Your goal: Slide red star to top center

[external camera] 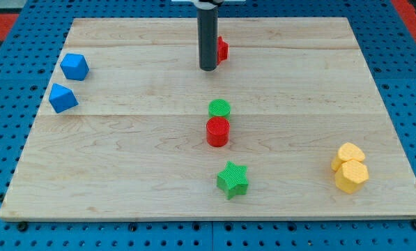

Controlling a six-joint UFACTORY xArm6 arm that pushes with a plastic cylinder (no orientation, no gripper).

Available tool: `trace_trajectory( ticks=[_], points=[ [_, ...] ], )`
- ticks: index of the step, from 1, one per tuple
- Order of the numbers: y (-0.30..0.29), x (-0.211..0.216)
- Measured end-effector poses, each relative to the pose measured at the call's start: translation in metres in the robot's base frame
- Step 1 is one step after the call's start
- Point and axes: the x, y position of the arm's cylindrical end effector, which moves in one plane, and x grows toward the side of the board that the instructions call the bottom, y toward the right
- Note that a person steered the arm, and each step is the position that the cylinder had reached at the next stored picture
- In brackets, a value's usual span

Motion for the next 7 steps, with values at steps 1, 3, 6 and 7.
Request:
trace_trajectory(
  ticks=[1, 3, 6, 7],
  points=[
    [-0.015, -0.042],
    [-0.024, -0.029],
    [0.010, -0.052],
    [0.005, -0.061]
  ],
)
